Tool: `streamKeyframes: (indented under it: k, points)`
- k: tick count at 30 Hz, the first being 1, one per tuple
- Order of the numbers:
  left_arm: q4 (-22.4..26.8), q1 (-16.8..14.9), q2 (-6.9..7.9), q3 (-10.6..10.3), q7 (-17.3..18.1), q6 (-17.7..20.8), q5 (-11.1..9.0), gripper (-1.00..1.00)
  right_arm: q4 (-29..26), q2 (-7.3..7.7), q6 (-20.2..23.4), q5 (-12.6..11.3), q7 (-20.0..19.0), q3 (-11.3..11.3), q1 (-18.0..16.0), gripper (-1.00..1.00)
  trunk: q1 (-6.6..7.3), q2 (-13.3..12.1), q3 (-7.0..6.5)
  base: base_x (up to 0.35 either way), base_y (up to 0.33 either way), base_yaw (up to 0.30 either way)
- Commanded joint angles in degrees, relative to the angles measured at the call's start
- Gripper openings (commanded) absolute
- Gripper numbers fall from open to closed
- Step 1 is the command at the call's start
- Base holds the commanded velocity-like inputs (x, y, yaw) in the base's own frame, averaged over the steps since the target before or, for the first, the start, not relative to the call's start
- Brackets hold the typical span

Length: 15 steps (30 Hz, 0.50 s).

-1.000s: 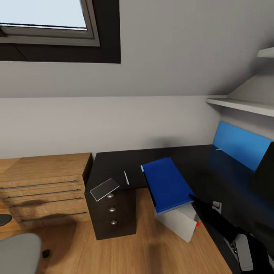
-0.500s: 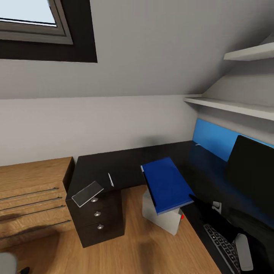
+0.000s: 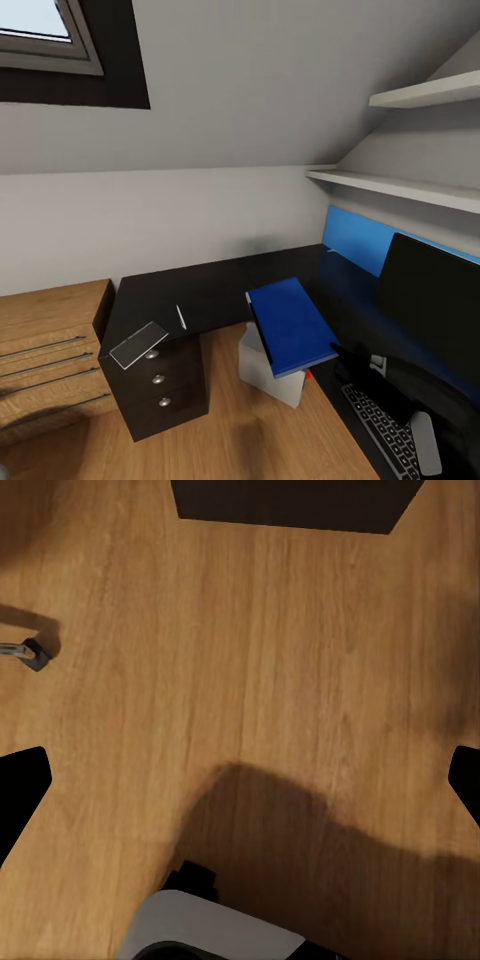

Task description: In the bedroom, organize the workspace by keeping the computer under the desk, ensuring the monitor is on the desk, placing the keyboard on the desk next to the monitor, placing the mouse on the desk next to the keyboard, moving the folder from the swivel chair onto the desk next to the mouse, stacking the notebook on top of the folder with the pen on top of the notebook, and positioning the swivel chair next to the desk.

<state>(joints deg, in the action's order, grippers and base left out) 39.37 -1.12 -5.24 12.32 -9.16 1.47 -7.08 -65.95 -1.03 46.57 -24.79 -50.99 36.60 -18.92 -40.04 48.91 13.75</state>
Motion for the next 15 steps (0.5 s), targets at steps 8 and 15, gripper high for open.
streamKeyframes:
  k: [8, 15]
  points:
    - [0.1, 0.0, -0.03, 0.1, -0.1, 0.1, -0.6, 1.00, 0.1, 0.11, 0.3, -0.5, -0.5, 0.1, -0.1, -1.00, -0.01, 0.1, 0.08, 0.000, 0.000, -0.001]
    - [0.1, 0.0, -0.37, 0.1, -0.1, 0.1, -0.6, 1.00, 0.0, -1.76, -3.5, -1.7, 10.7, -0.4, -0.7, -1.00, -0.01, 0.1, 0.08, 0.000, 0.000, 0.000]
